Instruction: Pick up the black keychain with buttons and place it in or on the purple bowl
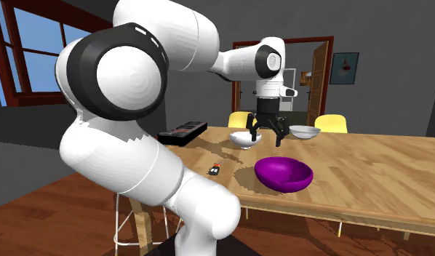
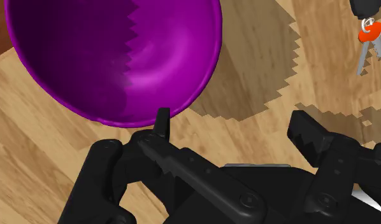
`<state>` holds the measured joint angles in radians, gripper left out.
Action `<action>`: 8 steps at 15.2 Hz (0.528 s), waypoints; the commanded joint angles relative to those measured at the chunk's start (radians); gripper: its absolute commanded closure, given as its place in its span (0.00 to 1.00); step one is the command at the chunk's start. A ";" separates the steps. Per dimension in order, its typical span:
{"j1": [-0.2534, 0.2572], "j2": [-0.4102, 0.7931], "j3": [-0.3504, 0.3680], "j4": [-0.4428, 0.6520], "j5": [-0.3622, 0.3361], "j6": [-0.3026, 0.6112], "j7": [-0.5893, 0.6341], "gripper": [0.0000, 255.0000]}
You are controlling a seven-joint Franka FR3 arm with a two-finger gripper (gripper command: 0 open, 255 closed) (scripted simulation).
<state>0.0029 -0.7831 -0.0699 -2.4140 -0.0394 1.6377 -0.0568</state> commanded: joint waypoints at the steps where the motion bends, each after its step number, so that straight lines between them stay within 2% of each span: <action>1: 0.000 0.000 0.000 0.000 0.000 0.000 0.000 0.00; 8: 0.096 -0.083 0.124 -0.133 0.083 0.025 0.053 0.00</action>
<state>0.0826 -0.8552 0.0326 -2.5311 0.0276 1.6617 -0.0150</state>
